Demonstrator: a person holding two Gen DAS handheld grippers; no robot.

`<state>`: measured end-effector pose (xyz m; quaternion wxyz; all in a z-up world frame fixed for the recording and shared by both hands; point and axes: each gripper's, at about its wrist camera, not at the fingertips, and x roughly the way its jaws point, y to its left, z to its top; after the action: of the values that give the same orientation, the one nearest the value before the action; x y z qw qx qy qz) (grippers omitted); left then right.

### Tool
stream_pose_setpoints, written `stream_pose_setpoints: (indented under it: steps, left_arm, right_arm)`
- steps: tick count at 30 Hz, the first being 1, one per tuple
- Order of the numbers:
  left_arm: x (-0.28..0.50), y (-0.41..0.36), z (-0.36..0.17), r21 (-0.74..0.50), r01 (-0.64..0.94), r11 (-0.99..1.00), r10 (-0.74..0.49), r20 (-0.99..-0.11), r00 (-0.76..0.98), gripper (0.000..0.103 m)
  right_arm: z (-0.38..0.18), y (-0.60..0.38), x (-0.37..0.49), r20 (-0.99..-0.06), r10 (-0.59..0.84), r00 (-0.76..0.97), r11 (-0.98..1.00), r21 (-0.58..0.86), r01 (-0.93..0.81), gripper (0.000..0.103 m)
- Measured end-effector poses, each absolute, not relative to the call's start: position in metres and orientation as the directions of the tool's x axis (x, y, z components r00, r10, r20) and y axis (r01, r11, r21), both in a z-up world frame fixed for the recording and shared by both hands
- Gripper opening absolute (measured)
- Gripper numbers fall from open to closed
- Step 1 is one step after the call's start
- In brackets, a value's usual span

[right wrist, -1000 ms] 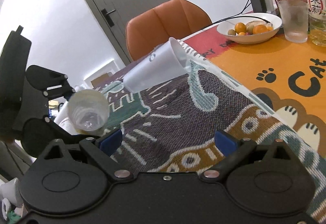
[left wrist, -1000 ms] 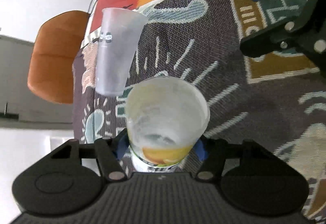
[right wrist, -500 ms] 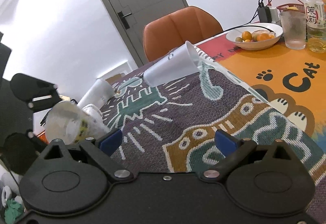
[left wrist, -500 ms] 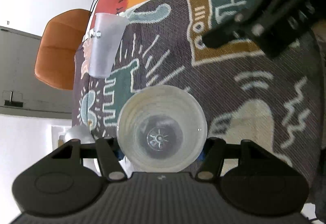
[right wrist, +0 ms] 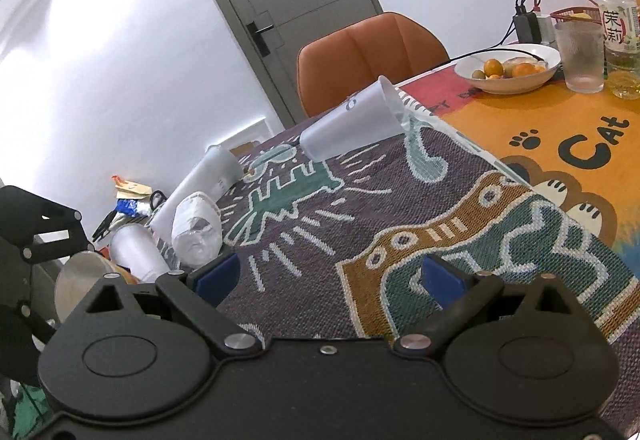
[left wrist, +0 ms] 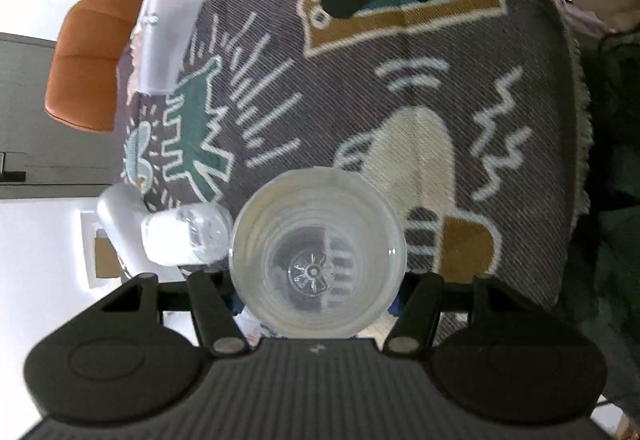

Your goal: Flip cup upright

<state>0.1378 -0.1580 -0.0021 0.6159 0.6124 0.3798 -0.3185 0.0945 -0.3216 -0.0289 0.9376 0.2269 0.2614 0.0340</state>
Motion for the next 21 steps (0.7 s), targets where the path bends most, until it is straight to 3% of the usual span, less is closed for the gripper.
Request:
stream_pose_setpoints:
  steps: [21]
  left_arm:
    - [0.158, -0.190, -0.035, 0.355, 0.918, 0.178, -0.155, -0.911, 0.382, 0.061]
  right_arm:
    - [-0.044, -0.332, 0.091, -0.551, 0.197, 0.811, 0.904, 0.422, 0.067, 0.099]
